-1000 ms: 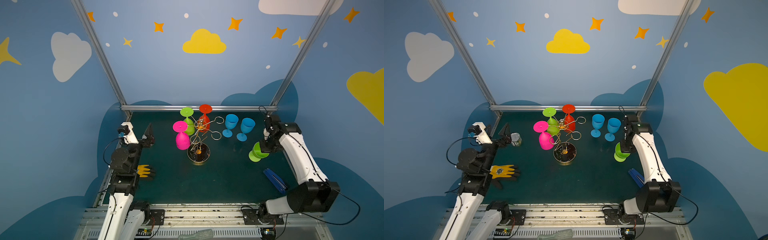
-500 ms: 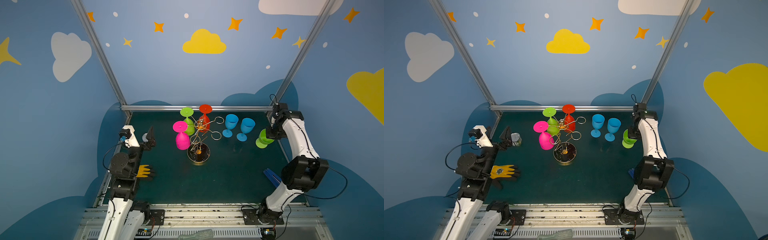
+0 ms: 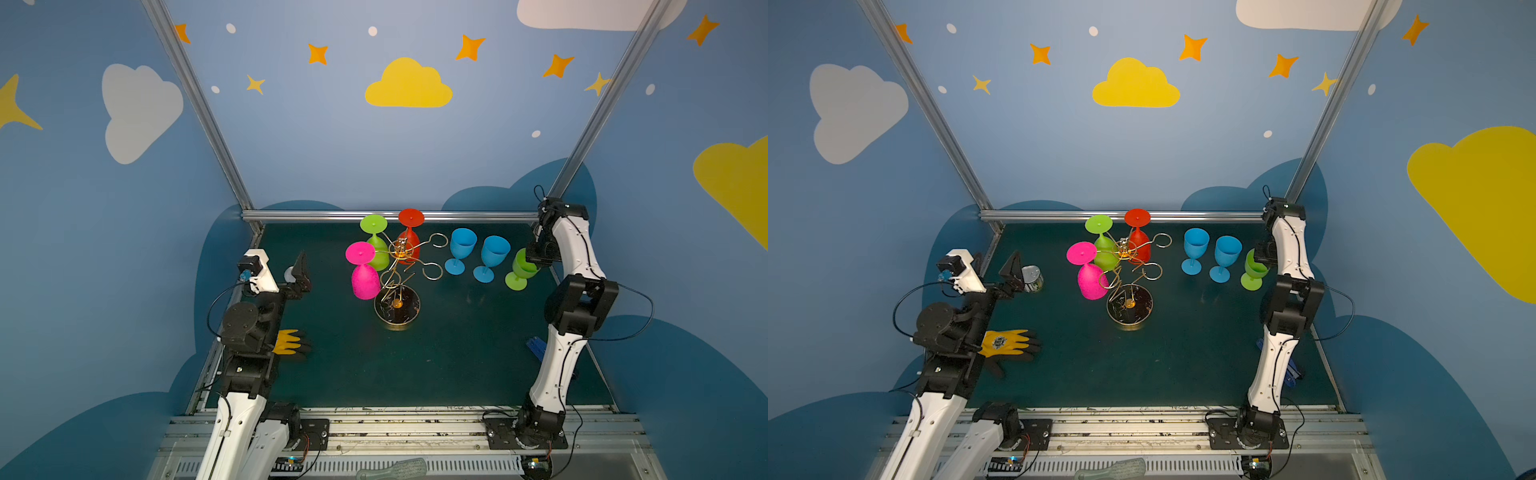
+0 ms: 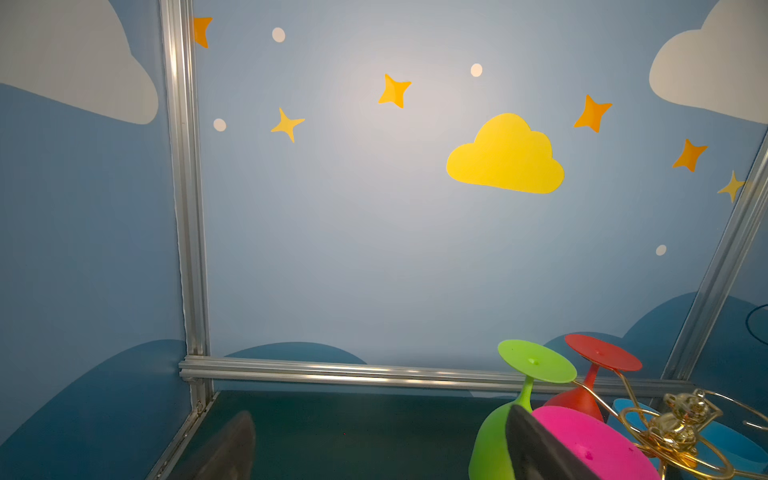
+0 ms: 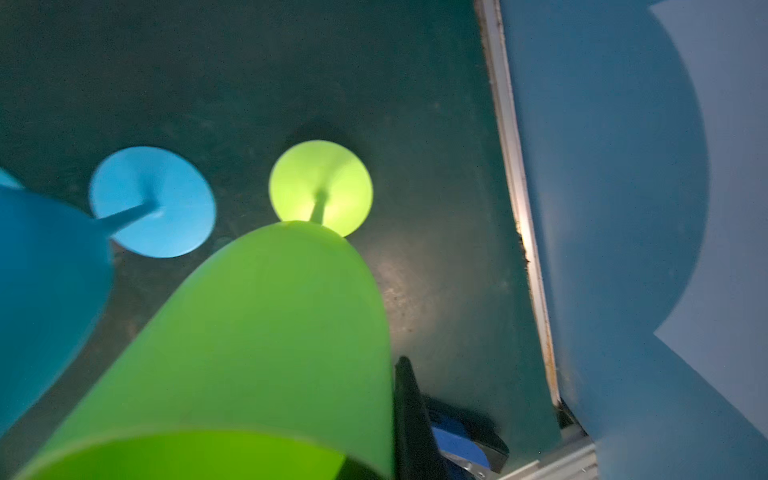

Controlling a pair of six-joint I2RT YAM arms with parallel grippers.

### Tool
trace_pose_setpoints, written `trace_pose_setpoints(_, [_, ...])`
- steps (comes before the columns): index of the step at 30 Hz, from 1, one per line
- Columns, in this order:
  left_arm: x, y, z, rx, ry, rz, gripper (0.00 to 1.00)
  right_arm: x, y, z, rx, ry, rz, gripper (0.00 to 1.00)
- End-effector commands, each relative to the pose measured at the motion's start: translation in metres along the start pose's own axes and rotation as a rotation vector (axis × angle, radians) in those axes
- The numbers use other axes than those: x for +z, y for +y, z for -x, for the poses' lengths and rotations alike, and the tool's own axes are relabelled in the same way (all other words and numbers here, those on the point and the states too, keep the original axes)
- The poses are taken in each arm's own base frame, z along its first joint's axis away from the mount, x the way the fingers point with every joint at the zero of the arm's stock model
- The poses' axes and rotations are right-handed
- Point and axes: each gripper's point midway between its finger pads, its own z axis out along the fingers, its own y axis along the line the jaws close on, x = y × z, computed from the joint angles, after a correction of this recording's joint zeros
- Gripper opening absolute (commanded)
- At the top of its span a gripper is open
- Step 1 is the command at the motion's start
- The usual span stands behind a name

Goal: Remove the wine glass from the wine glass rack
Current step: 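Open the right gripper and lift it off the standing glass, then reach the left gripper to the magenta glass foot while the right gripper approaches the rack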

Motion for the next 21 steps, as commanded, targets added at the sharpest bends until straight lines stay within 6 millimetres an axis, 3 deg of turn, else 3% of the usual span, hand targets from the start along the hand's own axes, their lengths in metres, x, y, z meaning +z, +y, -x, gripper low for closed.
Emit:
trace_pose_setpoints(1, [0.001, 0.001, -0.002, -0.006, -0.003, -0.001, 0.93, -0.006, 0.004, -0.016, 0.014, 0.057, 0.019, 0.00])
trace_pose_setpoints(5, [0.002, 0.002, -0.002, -0.008, -0.001, 0.002, 0.93, -0.004, 0.005, -0.012, 0.005, 0.048, 0.028, 0.03])
trace_pose_setpoints(11, [0.003, 0.004, -0.004, -0.011, 0.006, 0.006, 0.93, 0.001, 0.007, -0.011, 0.021, 0.062, 0.062, 0.20])
trace_pose_setpoints(15, [0.004, 0.004, -0.005, -0.014, 0.009, 0.007, 0.93, -0.011, 0.006, -0.007, 0.042, 0.029, 0.094, 0.30])
trace_pose_setpoints(21, [0.004, 0.006, -0.007, -0.014, 0.012, 0.015, 0.93, -0.032, 0.002, 0.001, 0.077, -0.035, 0.157, 0.37])
